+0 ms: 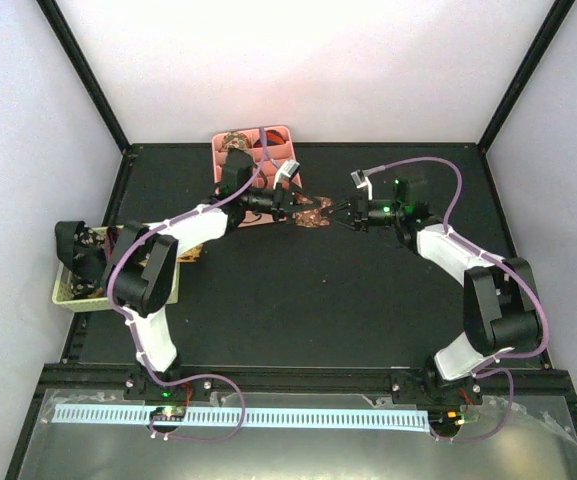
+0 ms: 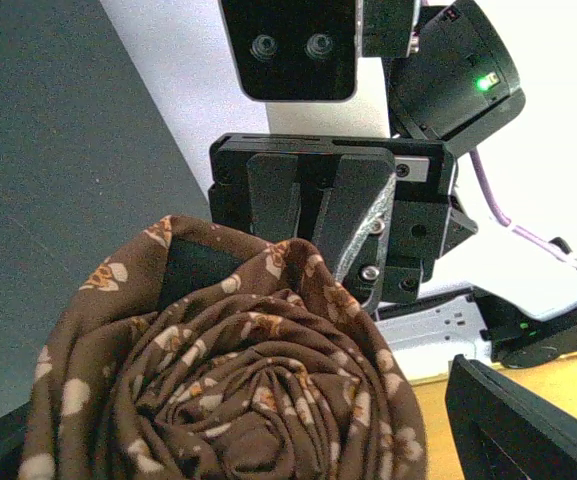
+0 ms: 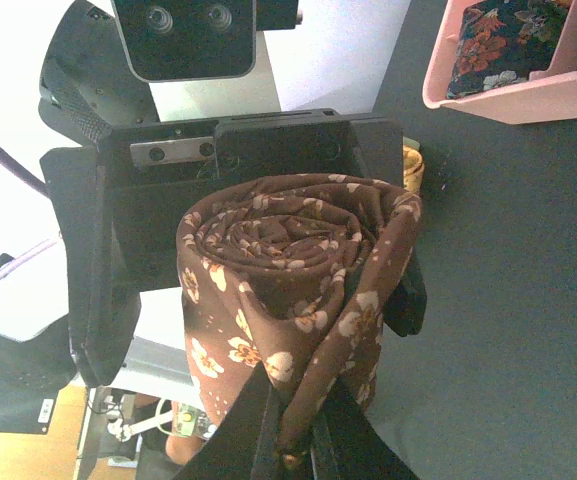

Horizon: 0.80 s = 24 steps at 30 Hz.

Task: Roll the ties
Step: Pass from the right arm to the left

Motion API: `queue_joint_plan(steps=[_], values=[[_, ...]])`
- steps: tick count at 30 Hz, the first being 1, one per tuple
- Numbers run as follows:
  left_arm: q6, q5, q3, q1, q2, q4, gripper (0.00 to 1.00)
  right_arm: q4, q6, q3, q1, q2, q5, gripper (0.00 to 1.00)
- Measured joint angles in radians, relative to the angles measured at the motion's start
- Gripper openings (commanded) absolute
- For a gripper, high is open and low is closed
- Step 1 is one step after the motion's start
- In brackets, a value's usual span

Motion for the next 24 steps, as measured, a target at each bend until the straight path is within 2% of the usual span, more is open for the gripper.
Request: queue_joint_plan(steps=[4,14,24], values=[[0.016,0.002,0.011,-0.010,0.014,-0.031,0.86,-0.009,-0.003,0.000,0.000,0.000,0.007,0.02],[0.094,-0.006,0.039,-0.018,0.021,-0.155,0.66,-0.052,-0.042,0.000,0.001,-0.001,0.019,0.01],[0.135,-0.022,0.039,-0.016,0.022,-0.208,0.36,-0.104,-0.082,0.000,-0.001,-0.007,0.033,0.02]])
